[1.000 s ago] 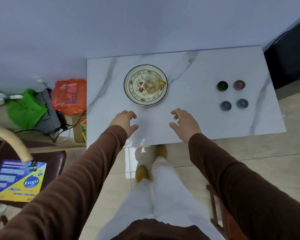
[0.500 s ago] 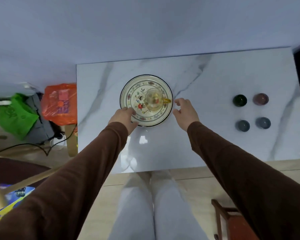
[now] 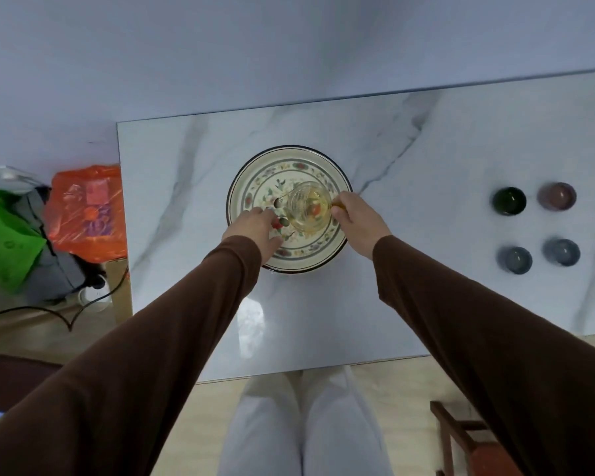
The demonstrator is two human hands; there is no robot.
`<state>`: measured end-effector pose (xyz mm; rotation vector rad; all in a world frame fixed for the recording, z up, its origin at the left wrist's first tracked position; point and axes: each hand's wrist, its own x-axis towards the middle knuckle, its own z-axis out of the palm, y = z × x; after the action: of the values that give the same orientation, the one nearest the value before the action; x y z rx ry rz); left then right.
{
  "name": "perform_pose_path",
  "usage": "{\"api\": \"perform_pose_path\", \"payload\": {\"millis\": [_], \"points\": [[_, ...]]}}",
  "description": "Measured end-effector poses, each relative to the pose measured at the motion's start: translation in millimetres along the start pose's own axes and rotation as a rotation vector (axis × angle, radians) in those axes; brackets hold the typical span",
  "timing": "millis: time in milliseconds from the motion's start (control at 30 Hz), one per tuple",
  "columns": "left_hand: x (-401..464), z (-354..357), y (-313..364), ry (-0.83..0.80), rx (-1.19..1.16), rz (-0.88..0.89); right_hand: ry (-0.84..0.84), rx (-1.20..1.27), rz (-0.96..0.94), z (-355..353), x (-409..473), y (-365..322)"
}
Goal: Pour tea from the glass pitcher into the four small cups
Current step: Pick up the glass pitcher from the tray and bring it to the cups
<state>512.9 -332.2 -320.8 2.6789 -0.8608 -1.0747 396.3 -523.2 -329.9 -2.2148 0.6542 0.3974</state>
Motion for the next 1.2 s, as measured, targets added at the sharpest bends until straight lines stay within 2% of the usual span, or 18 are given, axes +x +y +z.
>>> {"api": "perform_pose_path", "payload": {"millis": [267,500,667,867,1200], "points": [[-3,-7,4,-0.020,0.034,0.013,0.049,-0.003,0.045,0,-11,-6],[-33,-26,44,-0.028,0.071,0.095,0.136,0.107,0.116,-28,-79,-6],[-54,-18,104,-0.032,0.123,0.173,0.200,0.148,0.213,-56,-144,23],[-78,21,199,-0.046,0.162,0.246,0.257,0.143,0.262,-95,-217,94],[-119,105,342,-0.052,0.179,0.186,0.253,0.130,0.261,-178,-298,215]]}}
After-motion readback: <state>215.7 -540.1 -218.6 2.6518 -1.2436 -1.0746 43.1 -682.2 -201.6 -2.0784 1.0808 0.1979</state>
